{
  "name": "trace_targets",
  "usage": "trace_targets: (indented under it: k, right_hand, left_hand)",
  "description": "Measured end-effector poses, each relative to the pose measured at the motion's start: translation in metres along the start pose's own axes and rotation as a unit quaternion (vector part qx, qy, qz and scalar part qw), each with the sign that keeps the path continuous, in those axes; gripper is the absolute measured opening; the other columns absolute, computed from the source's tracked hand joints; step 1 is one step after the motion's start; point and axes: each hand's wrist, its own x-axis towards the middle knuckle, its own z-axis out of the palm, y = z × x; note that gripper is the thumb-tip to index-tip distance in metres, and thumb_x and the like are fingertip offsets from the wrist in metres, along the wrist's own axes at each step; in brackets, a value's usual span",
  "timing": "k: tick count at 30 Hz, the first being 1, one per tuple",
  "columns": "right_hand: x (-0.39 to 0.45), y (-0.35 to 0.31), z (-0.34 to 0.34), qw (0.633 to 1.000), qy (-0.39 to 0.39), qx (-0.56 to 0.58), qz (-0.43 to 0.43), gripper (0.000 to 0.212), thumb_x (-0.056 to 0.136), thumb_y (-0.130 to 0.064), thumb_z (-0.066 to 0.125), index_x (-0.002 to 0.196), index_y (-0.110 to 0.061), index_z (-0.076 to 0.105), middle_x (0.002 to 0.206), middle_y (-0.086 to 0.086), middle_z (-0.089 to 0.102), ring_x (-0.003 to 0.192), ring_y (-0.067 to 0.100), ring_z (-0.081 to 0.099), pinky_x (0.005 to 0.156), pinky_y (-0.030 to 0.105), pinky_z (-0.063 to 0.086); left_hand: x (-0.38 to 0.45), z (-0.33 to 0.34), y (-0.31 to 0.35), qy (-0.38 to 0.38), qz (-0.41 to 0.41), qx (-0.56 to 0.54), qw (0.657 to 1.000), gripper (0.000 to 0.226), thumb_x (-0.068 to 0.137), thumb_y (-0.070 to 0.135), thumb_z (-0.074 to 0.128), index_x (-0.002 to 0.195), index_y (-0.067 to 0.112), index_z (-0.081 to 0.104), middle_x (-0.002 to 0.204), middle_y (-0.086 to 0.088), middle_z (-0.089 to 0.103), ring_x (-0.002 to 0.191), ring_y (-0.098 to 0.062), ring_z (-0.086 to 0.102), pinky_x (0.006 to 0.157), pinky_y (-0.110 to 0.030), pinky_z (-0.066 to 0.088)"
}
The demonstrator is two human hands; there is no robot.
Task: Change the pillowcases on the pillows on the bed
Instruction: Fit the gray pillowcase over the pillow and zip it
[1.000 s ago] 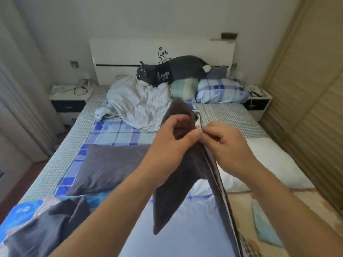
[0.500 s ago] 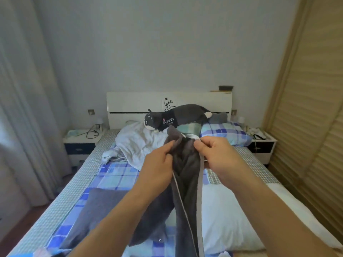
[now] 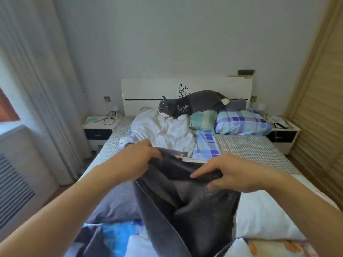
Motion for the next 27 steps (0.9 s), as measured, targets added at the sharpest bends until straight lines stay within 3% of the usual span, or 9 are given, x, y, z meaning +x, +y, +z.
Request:
trace_targets:
  k: [3,5,8,13,19,21,23,25,27]
  right_hand:
    - [0.014,0.005,0.01,0.993,0.073,-0.092,0.024,0.063,0.099,-0.006,0.047,0.132,-0.059,0.051,0.119,-0.017,0.054,0.109,-0.004,0.049,0.085,0.007,0.036]
    - [0.027,0.0,0.015,0.986,0.14,-0.085,0.029,0.069,0.094,0.003,0.041,0.132,-0.052,0.056,0.14,-0.015,0.052,0.124,0.011,0.051,0.099,0.017,0.04]
    - [0.038,-0.02,0.033,0.965,0.196,0.176,0.0,0.052,0.09,0.016,0.042,0.114,-0.015,0.075,0.106,-0.016,0.069,0.096,-0.007,0.063,0.085,0.005,0.042]
    - [0.029,0.011,0.023,0.844,0.339,0.4,0.11,0.045,0.069,0.015,0.034,0.052,-0.017,0.06,0.055,0.003,0.051,0.057,0.021,0.045,0.047,0.025,0.03]
    - [0.018,-0.004,0.02,0.8,0.284,0.526,0.053,0.025,0.084,0.007,0.043,0.068,-0.001,0.06,0.07,0.011,0.059,0.068,0.021,0.055,0.06,0.03,0.044]
    - [0.013,-0.012,0.027,0.913,0.201,0.355,-0.016,0.004,0.091,-0.011,0.064,0.093,-0.01,0.068,0.088,0.001,0.067,0.084,0.009,0.063,0.074,0.023,0.05]
    - [0.013,-0.008,0.041,0.984,0.113,0.133,-0.03,0.032,0.086,-0.021,0.075,0.113,-0.032,0.062,0.105,-0.014,0.065,0.097,0.001,0.062,0.083,0.018,0.049]
    - [0.014,-0.002,0.046,0.988,0.13,0.073,-0.039,0.036,0.088,-0.011,0.068,0.114,-0.035,0.064,0.108,-0.016,0.067,0.101,0.001,0.062,0.088,0.022,0.049]
    - [0.011,0.004,0.036,0.956,0.206,0.21,-0.011,0.038,0.089,0.007,0.059,0.101,-0.026,0.075,0.101,-0.012,0.074,0.099,0.001,0.066,0.088,0.017,0.048]
  left_hand:
    - [0.006,0.016,0.003,0.073,-0.045,-0.269,0.959,0.062,0.093,-0.006,0.041,0.13,0.038,0.064,0.123,0.011,0.067,0.116,-0.019,0.062,0.102,-0.032,0.048]
    - [0.005,0.017,0.028,0.076,-0.041,-0.556,0.826,0.052,0.096,-0.01,0.043,0.128,0.022,0.067,0.127,0.003,0.07,0.122,-0.018,0.062,0.109,-0.037,0.046]
    - [0.007,0.012,0.061,0.003,-0.072,-0.768,0.637,0.036,0.101,0.0,0.046,0.131,0.011,0.063,0.127,-0.014,0.069,0.121,-0.029,0.064,0.105,-0.043,0.051]
    - [-0.003,0.006,0.029,-0.122,0.058,-0.7,0.702,0.041,0.09,-0.001,0.067,0.127,0.017,0.067,0.13,-0.007,0.067,0.119,-0.024,0.063,0.102,-0.038,0.052]
    - [0.008,0.018,0.021,-0.101,0.093,-0.328,0.935,0.032,0.101,0.01,0.055,0.103,0.038,0.071,0.11,0.014,0.068,0.11,-0.011,0.061,0.106,-0.044,0.045]
    - [0.012,0.023,0.025,-0.022,0.055,-0.416,0.907,0.027,0.103,0.013,0.051,0.103,0.029,0.072,0.112,0.005,0.07,0.11,-0.018,0.063,0.107,-0.047,0.046]
    - [0.009,0.022,0.036,-0.002,0.028,-0.633,0.773,0.021,0.104,0.009,0.048,0.102,0.013,0.069,0.111,-0.009,0.069,0.1,-0.024,0.065,0.097,-0.04,0.053]
    - [0.004,0.019,0.05,-0.005,0.014,-0.765,0.643,0.019,0.104,0.008,0.046,0.097,0.012,0.064,0.102,-0.016,0.066,0.086,-0.023,0.065,0.078,-0.031,0.057]
    - [-0.002,0.019,0.056,-0.018,0.013,-0.789,0.614,0.01,0.1,0.014,0.054,0.1,0.015,0.065,0.104,-0.015,0.067,0.085,-0.021,0.065,0.074,-0.027,0.058]
